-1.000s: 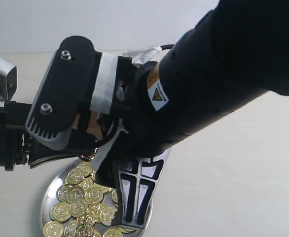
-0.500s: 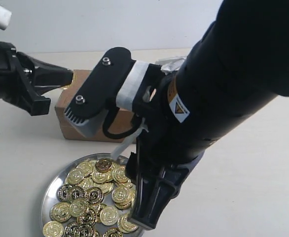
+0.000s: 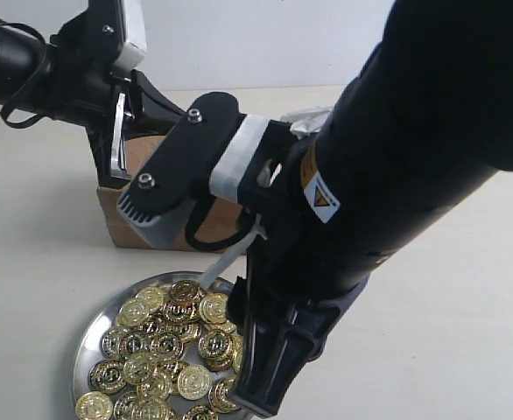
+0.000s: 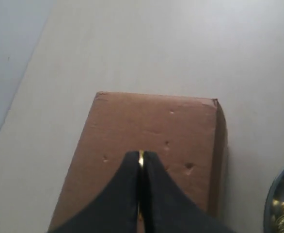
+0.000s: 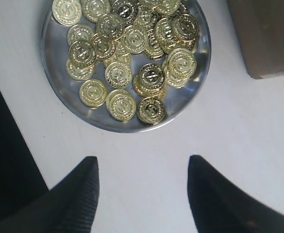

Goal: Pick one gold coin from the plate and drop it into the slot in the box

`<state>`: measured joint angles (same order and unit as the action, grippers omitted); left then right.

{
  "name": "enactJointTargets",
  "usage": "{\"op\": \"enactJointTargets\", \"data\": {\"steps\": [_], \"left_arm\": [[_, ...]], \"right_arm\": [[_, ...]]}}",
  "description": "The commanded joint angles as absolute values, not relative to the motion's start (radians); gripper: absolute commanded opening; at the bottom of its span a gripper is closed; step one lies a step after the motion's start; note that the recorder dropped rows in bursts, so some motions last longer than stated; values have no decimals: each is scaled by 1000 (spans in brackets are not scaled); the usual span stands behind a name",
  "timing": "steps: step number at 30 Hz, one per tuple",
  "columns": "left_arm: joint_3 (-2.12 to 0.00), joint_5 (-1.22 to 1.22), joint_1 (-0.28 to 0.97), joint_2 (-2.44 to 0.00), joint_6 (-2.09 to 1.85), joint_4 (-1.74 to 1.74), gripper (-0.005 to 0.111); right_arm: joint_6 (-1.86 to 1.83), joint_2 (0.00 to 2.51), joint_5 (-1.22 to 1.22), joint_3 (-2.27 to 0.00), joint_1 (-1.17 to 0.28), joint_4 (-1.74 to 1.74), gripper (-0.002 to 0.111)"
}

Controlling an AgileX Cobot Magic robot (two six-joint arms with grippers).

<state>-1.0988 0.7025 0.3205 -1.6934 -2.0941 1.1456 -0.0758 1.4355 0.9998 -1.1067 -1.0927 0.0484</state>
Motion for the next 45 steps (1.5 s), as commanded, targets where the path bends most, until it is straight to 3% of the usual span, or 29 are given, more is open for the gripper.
{"op": "enactJointTargets", "data": {"steps": [1, 14, 45], "left_arm": [[-1214, 759, 319, -1775, -2097, 985, 0], [-1381, 843, 319, -1949, -2097, 917, 0], [-1381, 817, 308, -2001, -2032, 915, 0]], "right_arm": [[-74, 1431, 1000, -1104, -1094, 26, 52], [-76, 1431, 1019, -1104, -1094, -12, 52], [-76, 1431, 1044, -1104, -1094, -21, 52]]}}
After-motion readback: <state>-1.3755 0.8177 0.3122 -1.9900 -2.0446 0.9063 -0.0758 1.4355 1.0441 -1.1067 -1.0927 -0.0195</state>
